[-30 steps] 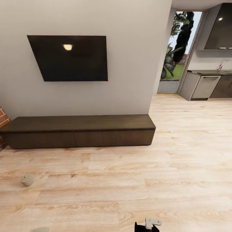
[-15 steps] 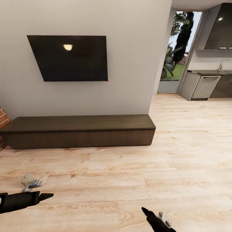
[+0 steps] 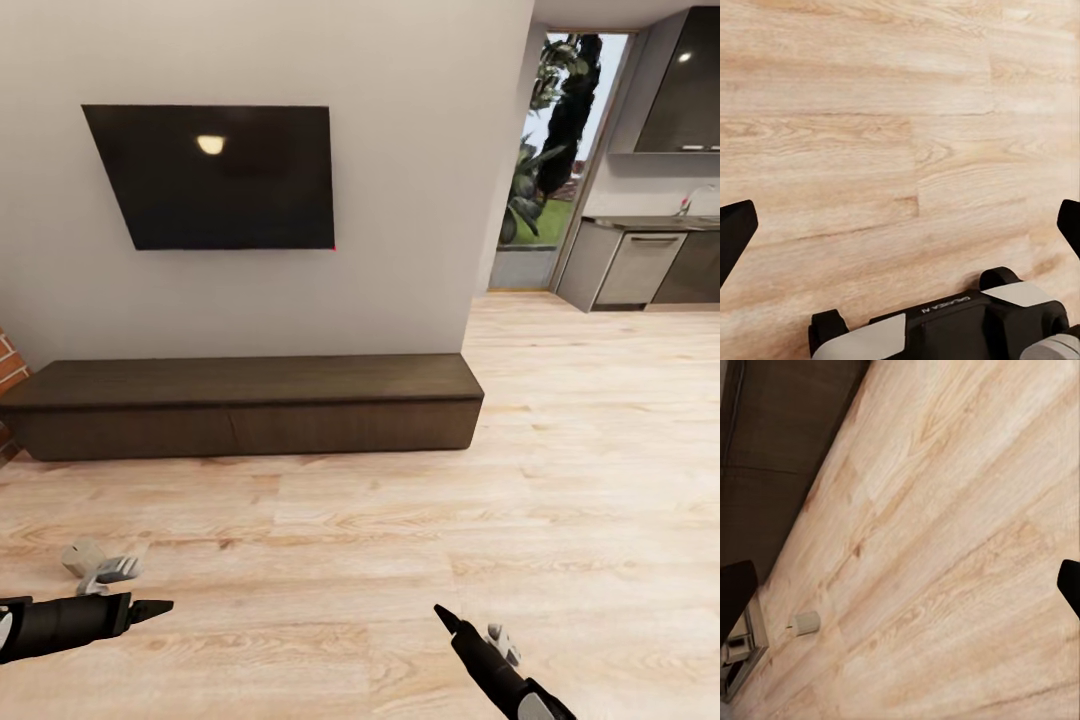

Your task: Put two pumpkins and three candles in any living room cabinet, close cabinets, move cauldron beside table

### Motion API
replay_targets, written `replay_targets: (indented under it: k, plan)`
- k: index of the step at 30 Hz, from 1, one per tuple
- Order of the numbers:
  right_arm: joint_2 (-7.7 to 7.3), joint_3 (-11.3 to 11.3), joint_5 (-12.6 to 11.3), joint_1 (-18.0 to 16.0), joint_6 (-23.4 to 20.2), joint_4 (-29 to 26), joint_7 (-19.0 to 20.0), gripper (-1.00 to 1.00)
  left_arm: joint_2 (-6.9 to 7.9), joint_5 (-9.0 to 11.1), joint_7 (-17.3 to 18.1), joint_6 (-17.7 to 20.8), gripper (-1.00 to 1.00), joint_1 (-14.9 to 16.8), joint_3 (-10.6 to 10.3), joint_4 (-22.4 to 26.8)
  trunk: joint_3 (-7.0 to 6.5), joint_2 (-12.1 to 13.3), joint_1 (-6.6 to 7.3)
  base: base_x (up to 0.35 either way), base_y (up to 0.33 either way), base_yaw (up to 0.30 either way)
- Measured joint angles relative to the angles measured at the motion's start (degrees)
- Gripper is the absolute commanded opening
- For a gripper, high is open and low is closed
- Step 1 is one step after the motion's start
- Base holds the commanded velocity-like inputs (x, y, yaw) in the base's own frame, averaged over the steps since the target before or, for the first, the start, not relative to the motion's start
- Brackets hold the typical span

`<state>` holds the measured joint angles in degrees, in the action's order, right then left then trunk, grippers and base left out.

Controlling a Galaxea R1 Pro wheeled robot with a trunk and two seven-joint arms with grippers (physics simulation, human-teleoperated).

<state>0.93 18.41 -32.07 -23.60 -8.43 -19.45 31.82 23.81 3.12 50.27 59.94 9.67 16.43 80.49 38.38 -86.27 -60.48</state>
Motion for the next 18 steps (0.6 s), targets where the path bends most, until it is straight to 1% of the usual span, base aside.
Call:
replay_targets:
  k: [2,7,9,10,11,12,14,15,16,18]
  plan:
    - [0.02,0.02,-0.05,-0.02,0.00,-0.39,0.06,1.00,-0.28,0.03,0.04,0.05,1.00,0.00,-0.14,-0.04,0.36,-0.80,-0.44,0.000,0.000,0.000]
    - [0.11,0.01,-0.13,-0.01,-0.01,-1.56,0.77,1.00,-2.78,0.02,0.01,0.06,1.00,0.00,-1.68,-0.82,1.26,-2.81,-1.54,0.000,0.000,0.000]
    - [0.16,0.03,-0.26,-0.03,-0.01,-1.73,1.71,1.00,-3.09,-0.09,0.01,0.06,1.00,0.00,-1.95,-1.05,1.62,-3.61,-1.98,0.000,0.000,0.000]
    - [0.17,0.04,-0.80,-0.03,0.01,-1.81,2.21,1.00,-3.21,-0.18,-0.01,0.06,1.00,0.00,-2.06,-1.24,1.80,-4.01,-2.20,0.000,0.000,0.000]
    - [0.22,0.01,-2.32,-0.04,0.07,-1.85,2.39,1.00,-3.26,-0.22,-0.01,0.04,1.00,0.00,-2.11,-1.45,1.98,-4.41,-2.42,0.000,0.000,0.000]
    - [0.28,0.00,-3.25,-0.05,0.09,-1.86,2.44,1.00,-3.27,-0.22,-0.01,0.05,1.00,0.00,-2.11,-1.53,2.15,-4.81,-2.64,0.000,0.000,0.000]
    - [0.62,-0.04,-7.33,-0.17,0.33,-1.94,2.55,1.00,-3.45,-0.22,0.00,0.06,1.00,0.00,-2.19,-1.69,2.51,-5.61,-3.08,0.000,0.000,0.000]
    - [0.77,-0.06,-8.95,-0.46,0.46,-2.03,2.55,1.00,-3.68,-0.24,-0.03,0.06,1.00,0.00,-2.52,-1.76,2.69,-6.02,-3.29,0.000,0.000,0.000]
    - [1.10,-0.09,-10.02,-1.27,0.54,-2.24,2.49,1.00,-4.09,-0.25,-0.16,0.05,1.00,0.00,-3.24,-1.82,2.87,-6.42,-3.51,0.000,0.000,0.000]
    - [2.11,-0.11,-11.15,-3.96,0.74,-2.22,2.00,1.00,-5.03,-0.26,-0.32,0.04,1.00,0.00,-5.22,-1.88,3.23,-7.22,-3.95,0.000,0.000,0.000]
